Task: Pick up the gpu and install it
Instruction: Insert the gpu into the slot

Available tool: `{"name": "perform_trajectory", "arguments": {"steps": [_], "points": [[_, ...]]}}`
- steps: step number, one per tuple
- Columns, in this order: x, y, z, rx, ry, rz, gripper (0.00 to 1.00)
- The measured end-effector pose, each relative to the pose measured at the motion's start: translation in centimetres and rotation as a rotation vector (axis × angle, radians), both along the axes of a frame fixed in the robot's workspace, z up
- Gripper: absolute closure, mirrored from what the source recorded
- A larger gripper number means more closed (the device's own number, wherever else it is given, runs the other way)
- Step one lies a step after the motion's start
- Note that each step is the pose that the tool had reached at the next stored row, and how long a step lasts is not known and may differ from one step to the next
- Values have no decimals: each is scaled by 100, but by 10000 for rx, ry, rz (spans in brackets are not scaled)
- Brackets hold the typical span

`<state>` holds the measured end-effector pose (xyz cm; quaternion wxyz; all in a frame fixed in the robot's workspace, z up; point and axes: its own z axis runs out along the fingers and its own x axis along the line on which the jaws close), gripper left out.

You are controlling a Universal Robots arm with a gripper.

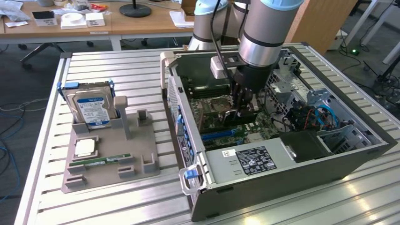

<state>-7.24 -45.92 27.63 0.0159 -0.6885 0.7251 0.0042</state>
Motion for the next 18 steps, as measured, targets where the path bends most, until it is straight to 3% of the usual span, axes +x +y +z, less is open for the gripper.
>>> {"name": "perform_trajectory", "arguments": {"steps": [18], "points": [[-42,-1,-15,-2,0,0,73]]}}
